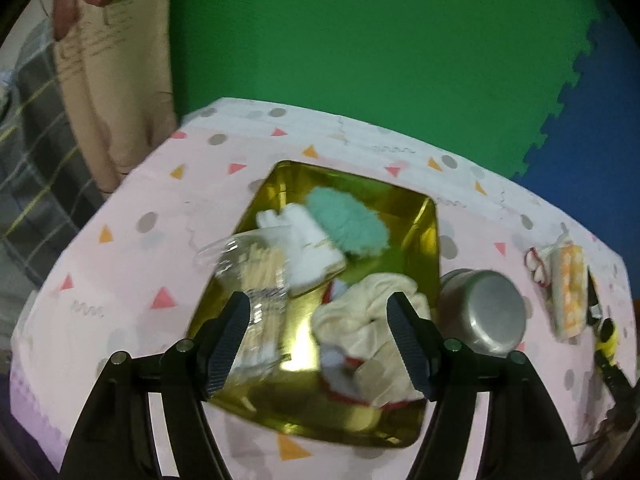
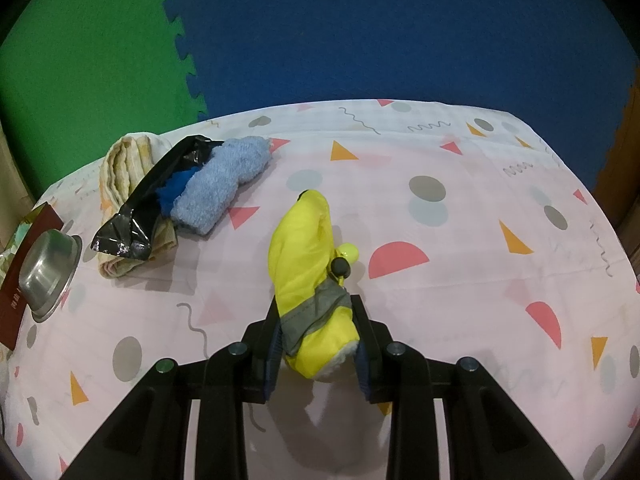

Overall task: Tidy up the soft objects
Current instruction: 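Carry the teal scrunchie into the gold tin and open the left tool, then carry the yellow sock into the gold tin and open the right tool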

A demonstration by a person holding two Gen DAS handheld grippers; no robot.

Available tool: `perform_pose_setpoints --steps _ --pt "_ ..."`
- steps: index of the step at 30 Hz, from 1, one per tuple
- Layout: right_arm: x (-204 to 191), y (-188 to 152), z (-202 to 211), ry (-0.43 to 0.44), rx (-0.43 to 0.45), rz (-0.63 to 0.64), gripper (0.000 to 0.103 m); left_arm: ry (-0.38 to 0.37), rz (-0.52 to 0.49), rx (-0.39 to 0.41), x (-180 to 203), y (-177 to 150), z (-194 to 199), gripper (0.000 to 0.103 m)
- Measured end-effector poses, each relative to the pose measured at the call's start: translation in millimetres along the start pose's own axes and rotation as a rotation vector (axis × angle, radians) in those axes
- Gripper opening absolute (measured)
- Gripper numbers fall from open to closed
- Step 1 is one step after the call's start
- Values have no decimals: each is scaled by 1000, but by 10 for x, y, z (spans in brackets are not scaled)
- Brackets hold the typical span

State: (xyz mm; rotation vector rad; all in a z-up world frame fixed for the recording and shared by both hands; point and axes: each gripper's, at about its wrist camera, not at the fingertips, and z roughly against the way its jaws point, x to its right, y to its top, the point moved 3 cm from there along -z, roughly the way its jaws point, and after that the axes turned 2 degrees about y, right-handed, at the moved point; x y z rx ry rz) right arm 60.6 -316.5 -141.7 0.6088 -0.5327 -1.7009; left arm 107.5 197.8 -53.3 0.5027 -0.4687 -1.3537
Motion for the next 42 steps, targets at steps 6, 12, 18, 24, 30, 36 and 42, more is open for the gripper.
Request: perform_pose_setpoints --steps 6,12,18,24,30,36,42 --pt "-19 8 -8 -16 -5 15 31 76 -22 64 -82 -241 126 68" --pt "-30 13 -8 -29 -8 27 31 117 -38 130 -97 -431 196 70" --pt "-52 8 -9 -43 -10 38 31 116 -27 126 -120 -571 174 70" --pt "-77 9 -11 -63 -10 55 31 78 25 133 -171 -680 259 71" --pt "-76 7 1 -69 -11 53 30 68 -8 159 -116 -666 295 77" --pt "-121 -5 55 -84 -12 44 27 96 -14 173 -172 -658 307 79" --pt "-205 -17 192 -80 -1 50 26 98 23 152 -295 -648 266 80"
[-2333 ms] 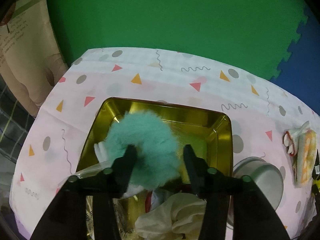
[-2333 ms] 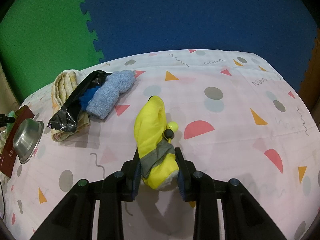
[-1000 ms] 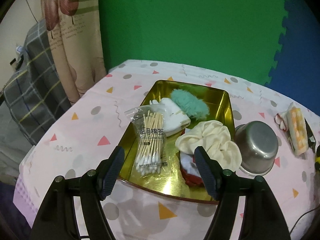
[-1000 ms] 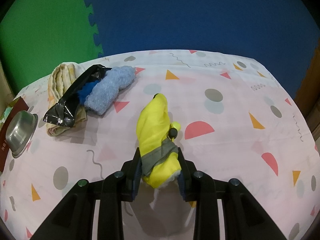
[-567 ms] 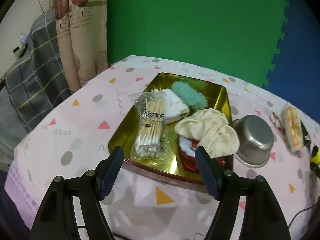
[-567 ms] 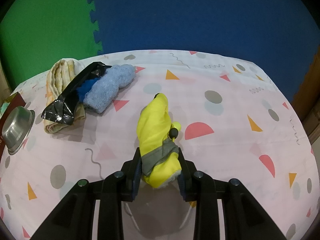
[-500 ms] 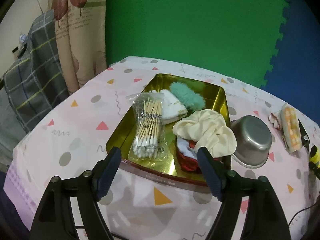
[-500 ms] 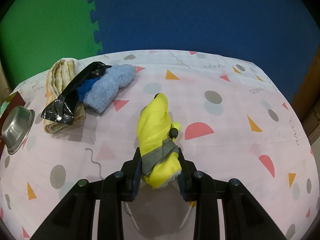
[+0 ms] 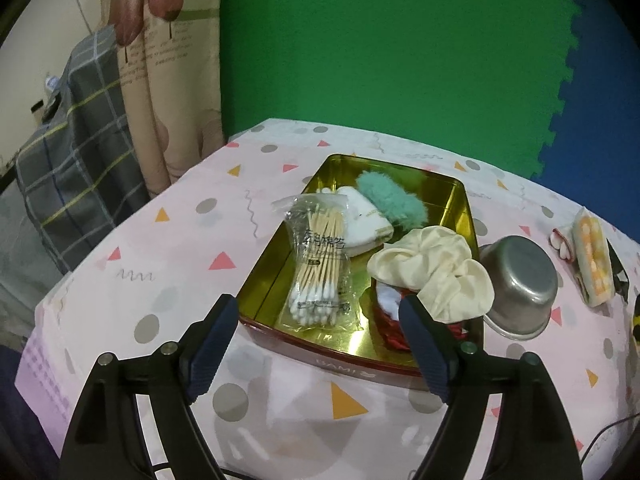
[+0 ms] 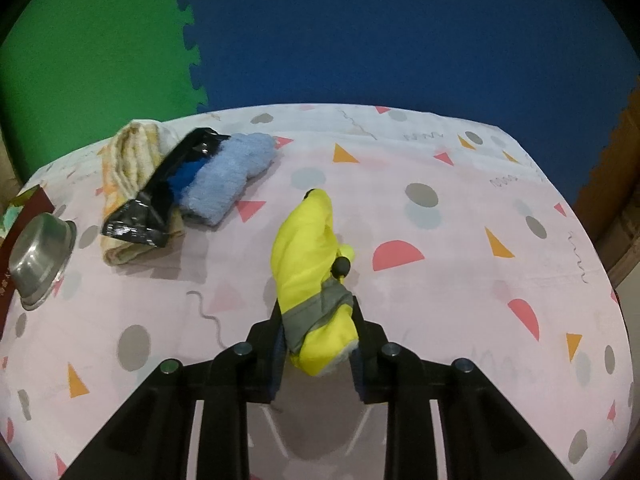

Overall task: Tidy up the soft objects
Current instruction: 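Carry the yellow sock into the gold tin and open the right tool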

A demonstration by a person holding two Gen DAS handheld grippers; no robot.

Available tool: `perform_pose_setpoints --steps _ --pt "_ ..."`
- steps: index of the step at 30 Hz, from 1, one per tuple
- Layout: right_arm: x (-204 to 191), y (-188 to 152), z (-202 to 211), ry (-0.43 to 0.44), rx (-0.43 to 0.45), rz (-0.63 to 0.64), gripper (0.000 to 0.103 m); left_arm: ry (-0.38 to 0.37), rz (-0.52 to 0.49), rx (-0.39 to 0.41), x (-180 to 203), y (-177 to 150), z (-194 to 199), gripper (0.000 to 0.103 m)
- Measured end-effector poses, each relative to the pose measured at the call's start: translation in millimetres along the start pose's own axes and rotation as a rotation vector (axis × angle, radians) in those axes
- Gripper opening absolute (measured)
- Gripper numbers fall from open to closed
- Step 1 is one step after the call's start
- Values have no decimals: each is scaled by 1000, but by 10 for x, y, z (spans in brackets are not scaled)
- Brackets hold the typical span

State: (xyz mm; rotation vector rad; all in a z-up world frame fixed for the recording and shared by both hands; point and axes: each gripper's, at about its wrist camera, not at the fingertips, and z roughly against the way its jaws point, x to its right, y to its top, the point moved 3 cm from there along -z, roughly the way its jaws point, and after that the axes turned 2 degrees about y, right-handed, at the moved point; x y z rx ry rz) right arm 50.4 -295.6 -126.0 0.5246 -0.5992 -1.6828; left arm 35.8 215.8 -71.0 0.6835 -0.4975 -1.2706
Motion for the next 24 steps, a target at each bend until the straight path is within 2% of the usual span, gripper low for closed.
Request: perform_pose_setpoints --steps 7,13,24 --pt "-153 -8 177 30 21 9 26 8 8 -24 -35 -18 -40 80" --pt "-377 -4 379 93 42 32 26 9 29 -36 -77 -16 -66 81" --pt "-1112 95 724 237 78 139 26 36 79 -37 -192 -3 -80 81"
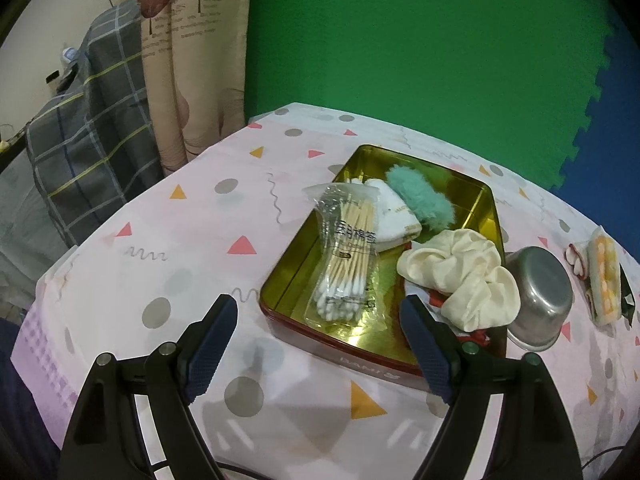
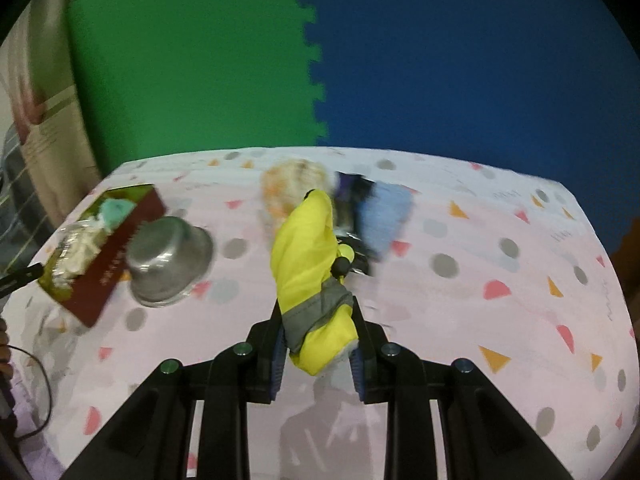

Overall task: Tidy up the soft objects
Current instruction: 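Carry the yellow sock into the gold tin and open the right tool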

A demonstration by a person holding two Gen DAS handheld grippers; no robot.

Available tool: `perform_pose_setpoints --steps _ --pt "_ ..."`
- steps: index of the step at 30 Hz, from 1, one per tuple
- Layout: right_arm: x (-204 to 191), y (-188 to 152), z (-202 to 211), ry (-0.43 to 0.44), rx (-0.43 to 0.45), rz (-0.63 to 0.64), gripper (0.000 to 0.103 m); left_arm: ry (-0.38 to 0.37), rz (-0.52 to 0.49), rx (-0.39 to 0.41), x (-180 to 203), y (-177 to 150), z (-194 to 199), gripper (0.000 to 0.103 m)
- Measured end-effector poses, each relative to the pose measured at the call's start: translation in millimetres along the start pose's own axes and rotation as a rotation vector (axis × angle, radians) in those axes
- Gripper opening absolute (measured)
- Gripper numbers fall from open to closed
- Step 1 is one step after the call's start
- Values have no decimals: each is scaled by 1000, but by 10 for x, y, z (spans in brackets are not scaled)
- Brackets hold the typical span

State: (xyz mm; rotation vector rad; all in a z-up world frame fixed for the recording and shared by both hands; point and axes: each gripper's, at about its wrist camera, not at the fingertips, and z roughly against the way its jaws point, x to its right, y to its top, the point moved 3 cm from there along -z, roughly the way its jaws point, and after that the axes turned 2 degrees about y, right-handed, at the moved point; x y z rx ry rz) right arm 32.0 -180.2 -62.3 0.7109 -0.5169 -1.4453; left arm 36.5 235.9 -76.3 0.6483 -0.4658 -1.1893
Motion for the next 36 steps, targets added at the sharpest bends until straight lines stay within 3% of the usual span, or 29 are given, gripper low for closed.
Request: perform_pose_setpoints --steps 12,23,29,36 --pt "-990 201 -161 178 -12 144 26 17 78 3 -165 33 1 82" --pt "-2074 435 -451 355 -27 253 26 68 216 3 -470 57 -16 83" --pt "-2535 416 -693 381 -59 311 26 61 244 -4 -512 53 -20 83" --pt "-2798 493 -945 381 -72 318 27 69 291 -4 -591 55 -35 87"
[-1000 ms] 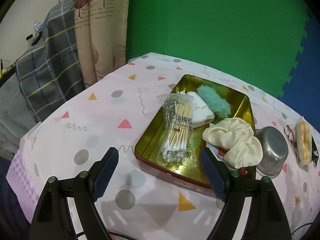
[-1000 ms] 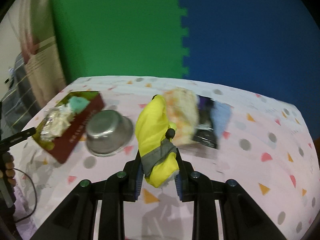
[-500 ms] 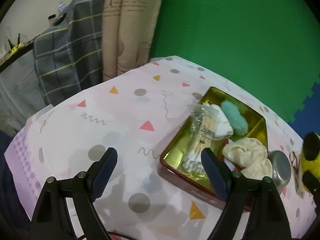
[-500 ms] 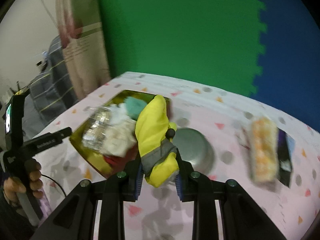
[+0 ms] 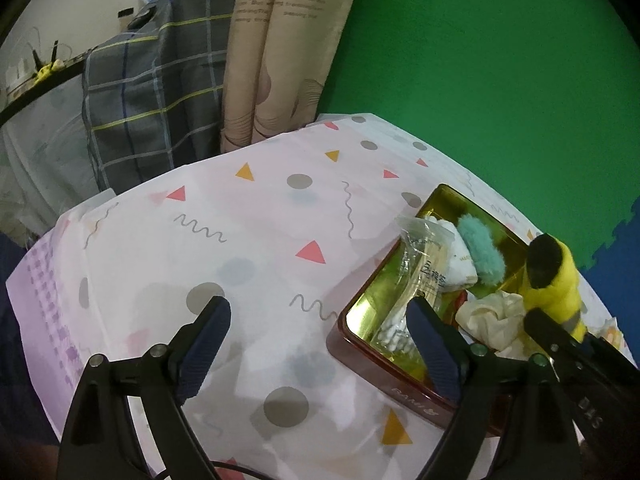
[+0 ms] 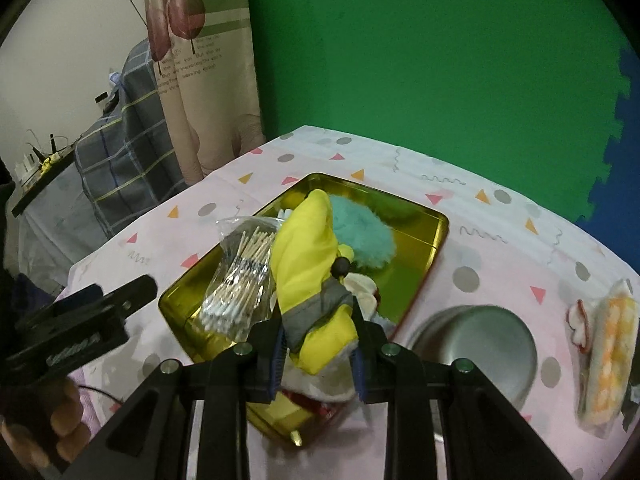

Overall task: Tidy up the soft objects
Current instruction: 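Carry the yellow sock into the gold tin and open the right tool, then return to the pile and grasp the black-and-purple packet with the right tool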

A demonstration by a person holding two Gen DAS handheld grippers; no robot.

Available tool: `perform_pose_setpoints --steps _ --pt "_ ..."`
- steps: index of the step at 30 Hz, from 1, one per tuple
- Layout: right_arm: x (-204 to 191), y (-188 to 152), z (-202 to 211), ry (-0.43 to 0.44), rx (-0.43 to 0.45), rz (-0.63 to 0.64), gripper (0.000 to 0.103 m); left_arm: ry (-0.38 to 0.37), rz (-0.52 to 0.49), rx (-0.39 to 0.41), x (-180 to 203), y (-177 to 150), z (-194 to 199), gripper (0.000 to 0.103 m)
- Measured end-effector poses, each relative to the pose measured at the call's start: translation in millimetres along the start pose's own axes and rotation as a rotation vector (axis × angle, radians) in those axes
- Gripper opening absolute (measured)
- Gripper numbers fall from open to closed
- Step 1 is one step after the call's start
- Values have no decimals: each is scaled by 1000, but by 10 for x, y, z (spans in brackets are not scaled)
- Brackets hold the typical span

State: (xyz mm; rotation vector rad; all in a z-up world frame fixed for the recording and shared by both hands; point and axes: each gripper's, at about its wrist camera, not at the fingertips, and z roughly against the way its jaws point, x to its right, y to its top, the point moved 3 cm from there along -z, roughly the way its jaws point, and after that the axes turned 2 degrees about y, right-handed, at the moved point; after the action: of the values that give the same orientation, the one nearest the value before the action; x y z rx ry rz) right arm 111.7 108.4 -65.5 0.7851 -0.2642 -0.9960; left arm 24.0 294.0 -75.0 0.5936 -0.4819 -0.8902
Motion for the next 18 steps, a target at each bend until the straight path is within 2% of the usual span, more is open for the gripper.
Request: perform_pose_setpoints --steps 5,10,18 --pt "-48 12 -94 17 -11 3 30 4 0 -1 3 -1 -8 87" --pt "-100 -17 -46 40 3 24 49 1 1 2 -3 5 -5 87" --pt "37 -75 192 26 36 -24 50 -3 -15 -3 9 -14 -5 87"
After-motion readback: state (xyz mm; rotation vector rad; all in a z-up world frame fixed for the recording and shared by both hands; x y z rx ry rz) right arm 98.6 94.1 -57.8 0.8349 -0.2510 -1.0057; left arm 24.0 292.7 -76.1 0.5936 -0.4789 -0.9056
